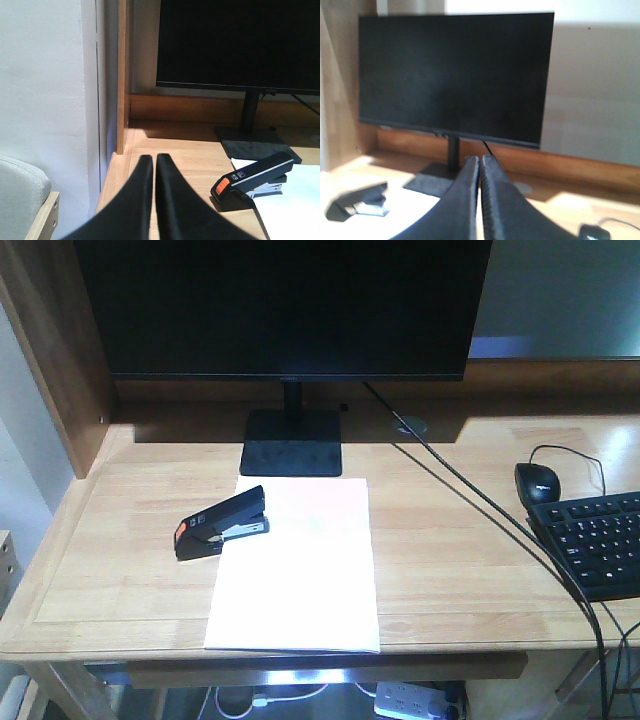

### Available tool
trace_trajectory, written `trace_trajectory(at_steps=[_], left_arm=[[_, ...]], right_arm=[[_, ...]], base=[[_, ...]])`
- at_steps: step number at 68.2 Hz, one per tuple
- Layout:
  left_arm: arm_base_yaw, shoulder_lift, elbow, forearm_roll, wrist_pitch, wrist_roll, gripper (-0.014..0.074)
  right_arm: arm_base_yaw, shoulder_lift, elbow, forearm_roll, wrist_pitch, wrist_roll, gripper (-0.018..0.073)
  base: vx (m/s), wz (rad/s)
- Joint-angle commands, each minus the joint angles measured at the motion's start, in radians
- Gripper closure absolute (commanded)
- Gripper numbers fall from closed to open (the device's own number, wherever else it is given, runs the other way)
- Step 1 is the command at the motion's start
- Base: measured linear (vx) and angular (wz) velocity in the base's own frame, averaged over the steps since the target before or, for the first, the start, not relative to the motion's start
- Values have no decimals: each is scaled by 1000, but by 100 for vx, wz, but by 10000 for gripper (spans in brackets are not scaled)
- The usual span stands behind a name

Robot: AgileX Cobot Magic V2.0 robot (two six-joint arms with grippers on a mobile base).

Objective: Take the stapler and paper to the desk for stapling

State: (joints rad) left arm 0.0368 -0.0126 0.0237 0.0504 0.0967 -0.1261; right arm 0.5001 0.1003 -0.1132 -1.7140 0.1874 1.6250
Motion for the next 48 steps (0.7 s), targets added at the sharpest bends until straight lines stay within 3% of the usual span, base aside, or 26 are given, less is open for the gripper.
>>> trace_trajectory(at_steps=[1, 13, 23, 38, 48], left_arm=[[4, -16, 12, 1, -81, -7, 603], [4, -16, 12, 1, -81, -7, 603], [4, -16, 12, 1, -81, -7, 603], [4, -16, 12, 1, -81, -7, 603], [4, -16, 12, 1, -81, -7, 603]], right_arm=[[-3, 11, -14, -4, 72, -30, 569], [-3, 11, -14, 258, 177, -226, 569], [-3, 11, -14, 419, 175, -462, 569], [-5, 11, -14, 656, 133, -732, 569], [-99, 11, -14, 890, 25, -1008, 569]], base=[[0, 0], [0, 0], [0, 0], [0, 0], [0, 0]])
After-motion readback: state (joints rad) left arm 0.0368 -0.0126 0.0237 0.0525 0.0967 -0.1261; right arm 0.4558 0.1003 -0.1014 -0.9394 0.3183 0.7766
